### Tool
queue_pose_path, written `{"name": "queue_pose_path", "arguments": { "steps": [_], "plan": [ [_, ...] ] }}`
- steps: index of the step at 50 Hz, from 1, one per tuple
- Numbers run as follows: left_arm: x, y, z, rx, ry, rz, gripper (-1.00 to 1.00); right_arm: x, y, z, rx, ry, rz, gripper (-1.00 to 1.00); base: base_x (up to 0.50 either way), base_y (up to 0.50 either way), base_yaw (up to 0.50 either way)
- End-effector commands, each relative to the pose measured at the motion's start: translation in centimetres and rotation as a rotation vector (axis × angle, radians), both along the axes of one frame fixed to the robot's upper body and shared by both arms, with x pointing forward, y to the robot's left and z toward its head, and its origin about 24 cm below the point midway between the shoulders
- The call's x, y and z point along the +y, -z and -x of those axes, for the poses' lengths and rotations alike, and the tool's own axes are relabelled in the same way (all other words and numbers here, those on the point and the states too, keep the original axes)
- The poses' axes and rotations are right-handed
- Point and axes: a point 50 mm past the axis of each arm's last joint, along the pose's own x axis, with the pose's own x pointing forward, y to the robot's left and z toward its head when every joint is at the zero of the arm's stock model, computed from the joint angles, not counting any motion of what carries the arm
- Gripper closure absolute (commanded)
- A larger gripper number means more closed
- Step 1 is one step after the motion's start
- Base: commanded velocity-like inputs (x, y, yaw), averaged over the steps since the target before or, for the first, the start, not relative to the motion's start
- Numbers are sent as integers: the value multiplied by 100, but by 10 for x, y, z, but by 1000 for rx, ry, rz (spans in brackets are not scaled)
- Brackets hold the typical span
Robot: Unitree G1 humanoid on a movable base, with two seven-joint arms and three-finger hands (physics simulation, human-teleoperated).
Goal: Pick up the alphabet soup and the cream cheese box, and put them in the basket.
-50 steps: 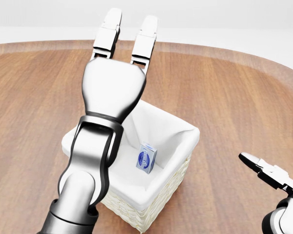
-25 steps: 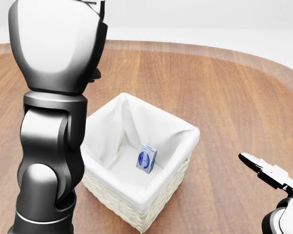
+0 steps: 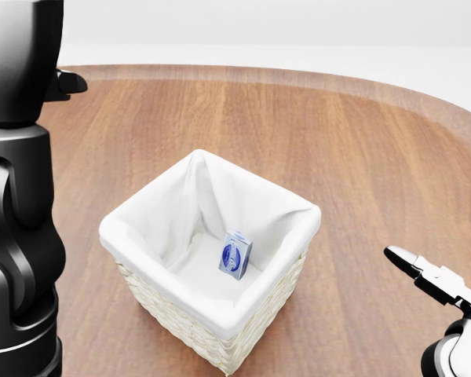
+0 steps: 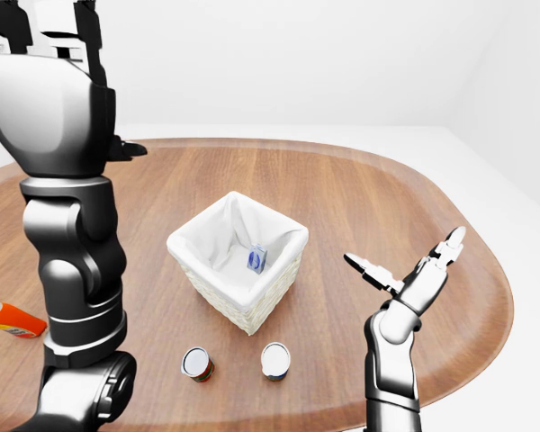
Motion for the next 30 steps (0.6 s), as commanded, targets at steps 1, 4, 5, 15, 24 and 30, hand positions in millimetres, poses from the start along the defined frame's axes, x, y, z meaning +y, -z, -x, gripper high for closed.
{"name": "queue_pose_path", "arguments": {
  "steps": [1, 4, 5, 15, 24, 30],
  "plan": [
    [25, -3, 5, -19, -54, 1, -100, 0, 1, 0, 4, 0, 1, -100, 0, 0, 0],
    [31, -2, 9, -19, -63, 5, -100, 0, 0, 1, -1, 0, 3, -100, 0, 0, 0],
    [32, -2, 9, -20, -67, 5, -100, 0, -1, 1, -2, 0, 3, -100, 0, 0, 0],
    [61, 15, 16, -6, -88, 53, -100, 1, -1, 1, 0, -1, 9, -100, 0, 0, 0],
    [82, 23, 22, 0, -115, 76, -100, 0, 0, 0, 1, 1, 9, -100, 0, 0, 0],
    [97, 23, 29, -8, -137, 90, -100, 1, 0, 0, 4, 0, 13, -100, 0, 0, 0]
  ]
}}
